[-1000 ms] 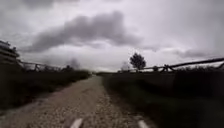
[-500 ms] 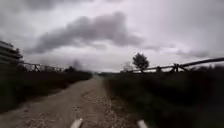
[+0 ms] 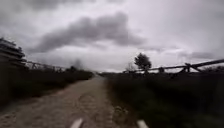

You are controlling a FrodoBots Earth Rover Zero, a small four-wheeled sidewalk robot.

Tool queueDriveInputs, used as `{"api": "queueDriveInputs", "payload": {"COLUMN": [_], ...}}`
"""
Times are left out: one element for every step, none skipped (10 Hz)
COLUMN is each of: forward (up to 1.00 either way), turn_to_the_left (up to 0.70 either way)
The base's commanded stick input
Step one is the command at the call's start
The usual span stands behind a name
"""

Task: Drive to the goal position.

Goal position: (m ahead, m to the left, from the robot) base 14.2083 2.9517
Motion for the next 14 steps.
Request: {"api": "queueDriveInputs", "payload": {"forward": [0.70,0.70,0.70,0.70,0.70,0.70,0.70,0.70,0.70,0.70,0.70,0.70,0.70,0.70], "turn_to_the_left": [0.00,0.00,0.00,0.00,0.00,0.00,0.00,0.00,0.00,0.00,0.00,0.00,0.00,0.00]}}
